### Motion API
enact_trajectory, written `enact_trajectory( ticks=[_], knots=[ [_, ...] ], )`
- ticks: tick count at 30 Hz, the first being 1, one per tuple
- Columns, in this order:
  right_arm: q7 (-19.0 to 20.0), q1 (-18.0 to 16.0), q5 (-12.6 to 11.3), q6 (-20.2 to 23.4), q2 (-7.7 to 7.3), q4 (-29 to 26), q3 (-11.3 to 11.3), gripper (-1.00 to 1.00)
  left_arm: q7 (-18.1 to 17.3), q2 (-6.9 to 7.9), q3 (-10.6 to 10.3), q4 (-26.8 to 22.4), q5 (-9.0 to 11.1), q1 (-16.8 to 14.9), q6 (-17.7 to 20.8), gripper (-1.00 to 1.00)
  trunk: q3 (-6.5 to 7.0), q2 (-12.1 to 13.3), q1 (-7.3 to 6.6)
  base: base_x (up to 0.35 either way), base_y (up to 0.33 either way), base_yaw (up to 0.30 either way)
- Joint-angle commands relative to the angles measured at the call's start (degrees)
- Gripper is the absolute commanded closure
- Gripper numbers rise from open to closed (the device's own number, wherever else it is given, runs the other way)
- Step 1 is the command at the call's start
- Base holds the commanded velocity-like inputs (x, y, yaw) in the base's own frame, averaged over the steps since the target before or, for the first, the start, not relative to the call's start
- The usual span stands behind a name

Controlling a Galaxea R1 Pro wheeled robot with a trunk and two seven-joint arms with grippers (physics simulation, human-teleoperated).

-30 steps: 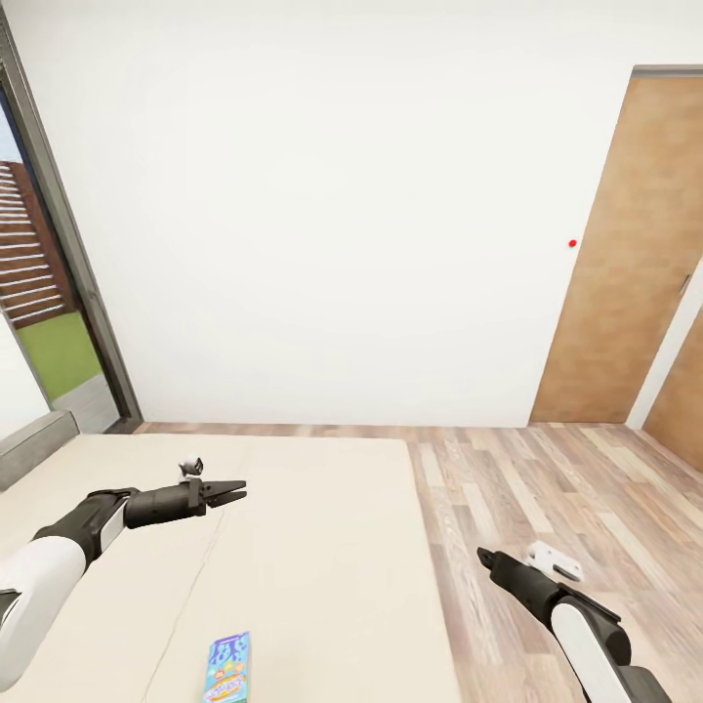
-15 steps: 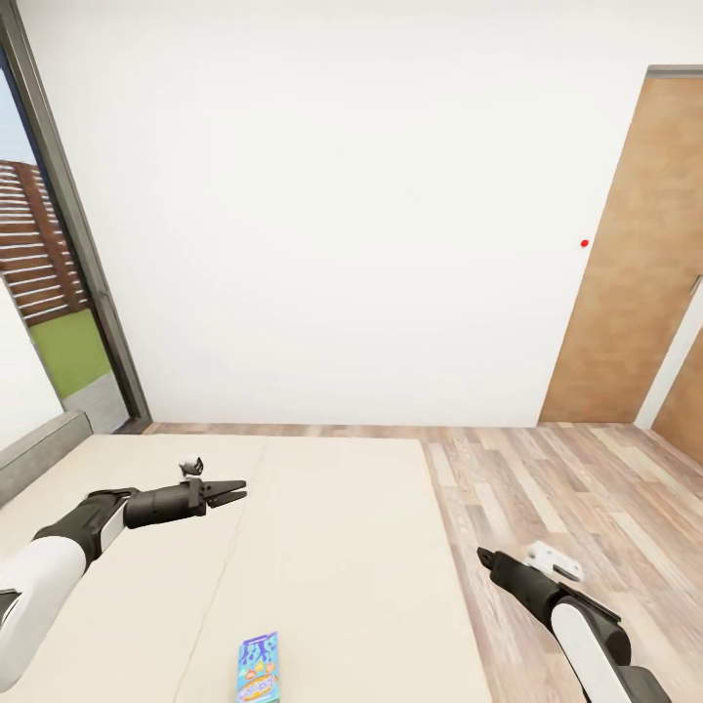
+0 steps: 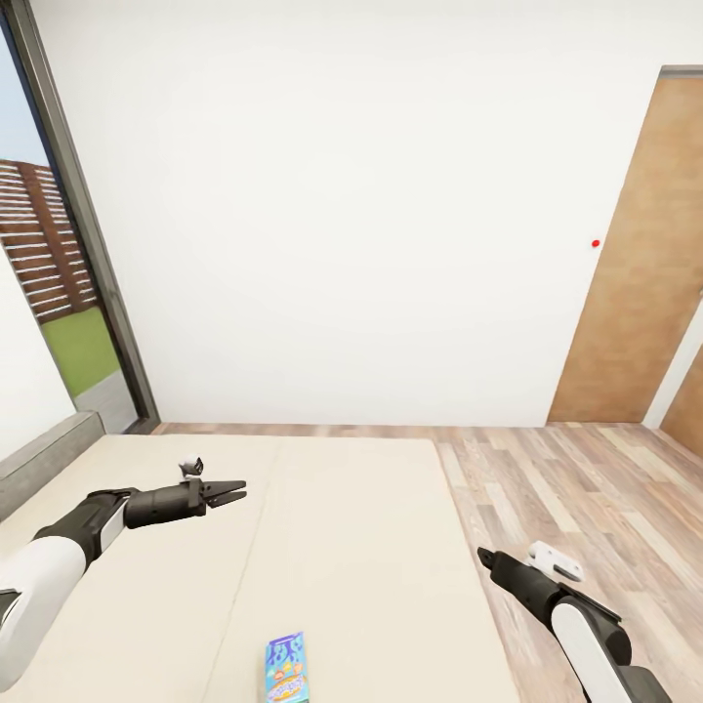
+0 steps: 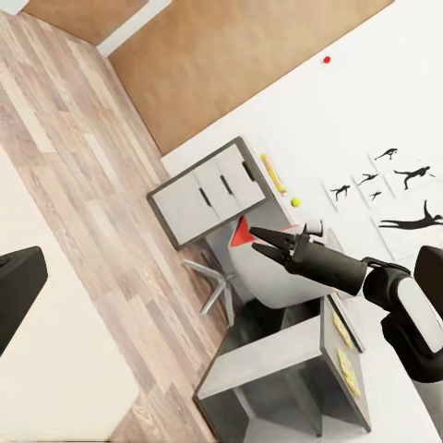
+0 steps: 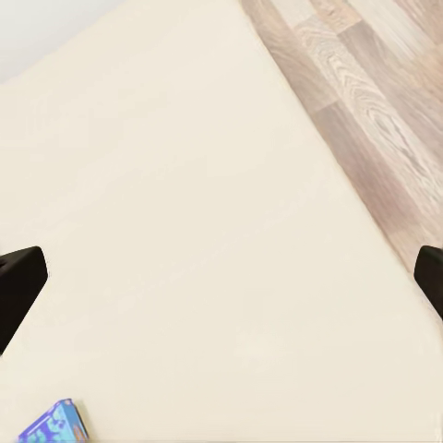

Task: Put all the toys in the child's room - the three board games (two on the bed and one on the table), the two jigsaw puzzles on the table, and the tennis ball on the table - inside the toy box on the table in the child's room.

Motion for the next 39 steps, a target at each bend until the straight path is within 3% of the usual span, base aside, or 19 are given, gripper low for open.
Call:
enact_trajectory(
  ticks=[1, 14, 39],
  knots=[
    [-0.59, -0.05, -0.55, 0.05, -0.05, -0.08, 0.11, -1.0, -0.22, 0.0, 0.12, 0.01, -0.11, -0.03, 0.61, -1.0, -0.1, -0.11, 0.04, 0.0, 0.185, 0.0],
    [-0.59, -0.05, -0.55, 0.05, -0.05, -0.08, 0.11, -1.0, -0.22, 0.03, 0.12, 0.0, -0.11, -0.03, 0.61, -1.0, -0.1, -0.11, 0.04, 0.0, 0.15, 0.0],
    [-0.59, -0.07, -0.55, 0.05, -0.05, 0.26, 0.11, -1.0, -0.22, 0.05, 0.12, 0.02, -0.04, -0.03, 0.61, -1.0, -0.1, -0.11, 0.04, -0.024, 0.007, 0.0]
  ],
)
